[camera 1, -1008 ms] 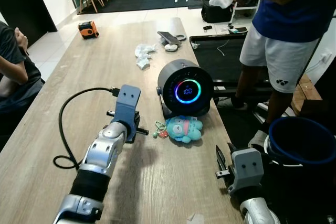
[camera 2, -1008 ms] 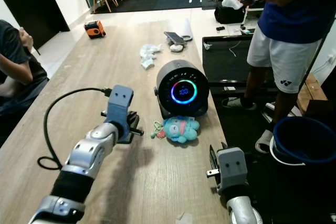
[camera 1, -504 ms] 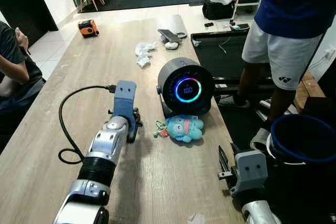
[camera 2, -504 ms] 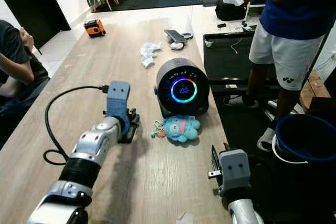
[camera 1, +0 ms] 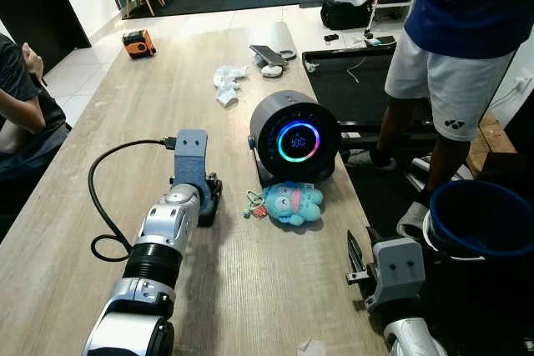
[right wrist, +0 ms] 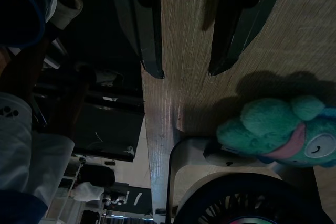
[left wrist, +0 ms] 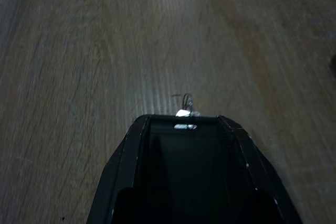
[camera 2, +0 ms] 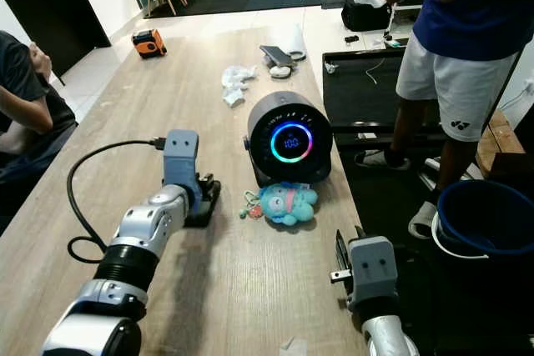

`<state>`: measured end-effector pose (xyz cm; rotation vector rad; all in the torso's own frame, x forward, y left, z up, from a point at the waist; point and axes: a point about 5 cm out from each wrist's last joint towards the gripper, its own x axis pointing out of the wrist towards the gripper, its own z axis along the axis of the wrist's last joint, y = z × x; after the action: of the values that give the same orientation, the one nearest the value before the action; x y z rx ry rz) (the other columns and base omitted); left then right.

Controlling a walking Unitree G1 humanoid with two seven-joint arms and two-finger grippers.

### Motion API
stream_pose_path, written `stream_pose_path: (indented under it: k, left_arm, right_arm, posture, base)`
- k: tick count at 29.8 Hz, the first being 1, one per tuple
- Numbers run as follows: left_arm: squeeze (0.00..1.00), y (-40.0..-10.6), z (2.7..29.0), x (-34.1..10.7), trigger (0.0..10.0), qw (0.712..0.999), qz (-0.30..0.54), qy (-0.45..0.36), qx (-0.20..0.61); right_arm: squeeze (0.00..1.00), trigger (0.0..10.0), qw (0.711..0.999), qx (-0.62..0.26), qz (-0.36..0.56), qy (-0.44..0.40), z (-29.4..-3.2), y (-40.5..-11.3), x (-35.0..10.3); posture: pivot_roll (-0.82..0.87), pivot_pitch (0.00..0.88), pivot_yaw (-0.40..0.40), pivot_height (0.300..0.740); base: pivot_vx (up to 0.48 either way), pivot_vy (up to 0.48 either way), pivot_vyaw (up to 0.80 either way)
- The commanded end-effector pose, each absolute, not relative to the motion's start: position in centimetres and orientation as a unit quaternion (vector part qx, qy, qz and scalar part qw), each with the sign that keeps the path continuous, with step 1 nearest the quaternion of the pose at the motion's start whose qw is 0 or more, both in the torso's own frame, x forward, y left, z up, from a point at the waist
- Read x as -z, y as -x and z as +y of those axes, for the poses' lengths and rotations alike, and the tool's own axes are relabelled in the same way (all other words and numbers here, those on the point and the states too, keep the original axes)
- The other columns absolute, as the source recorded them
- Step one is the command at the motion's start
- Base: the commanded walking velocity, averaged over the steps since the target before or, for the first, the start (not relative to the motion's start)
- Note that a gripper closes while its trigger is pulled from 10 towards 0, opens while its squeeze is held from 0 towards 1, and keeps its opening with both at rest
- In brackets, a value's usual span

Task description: Hang keys on a hook

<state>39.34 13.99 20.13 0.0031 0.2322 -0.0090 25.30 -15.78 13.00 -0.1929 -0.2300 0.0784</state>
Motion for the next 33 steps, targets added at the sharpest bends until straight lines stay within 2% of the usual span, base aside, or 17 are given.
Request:
stream_pose_path:
  k: [1, 9, 19, 33]
  left_arm:
    - [0.0, -39.5, 15.3, -20.1, 10.0, 0.992, 0.124, -0.002, -0.014]
    - [0.0, -39.7, 16.2, -20.5, 10.0, 0.991, 0.13, 0.009, -0.023]
    - [0.0, -39.4, 14.4, -20.7, 10.0, 0.991, 0.134, 0.022, 0.007]
    - [0.0, -39.1, 14.0, -21.7, 9.9, 0.991, 0.128, 0.042, 0.019]
  right_arm:
    - [0.0, 10.0, 0.992, -0.046, -0.074, 0.091, -15.5, -24.9, -11.4]
    - [0.0, 10.0, 0.992, -0.052, -0.07, 0.089, -15.2, -24.8, -11.3]
    - [0.0, 10.0, 0.993, -0.054, -0.063, 0.088, -15.2, -24.3, -11.1]
    - [0.0, 10.0, 0.993, -0.052, -0.058, 0.088, -15.1, -24.0, -11.0]
  posture:
    - [0.05, 0.287, 0.171, 0.74]
    - [0.07, 0.303, 0.17, 0.74]
    - [0.07, 0.334, 0.178, 0.74]
    - [0.07, 0.343, 0.182, 0.74]
  base:
    - [0.0, 0.0, 0.0]
    - [0.0, 0.0, 0.0]
    - [0.0, 0.0, 0.0]
    - [0.0, 0.0, 0.0]
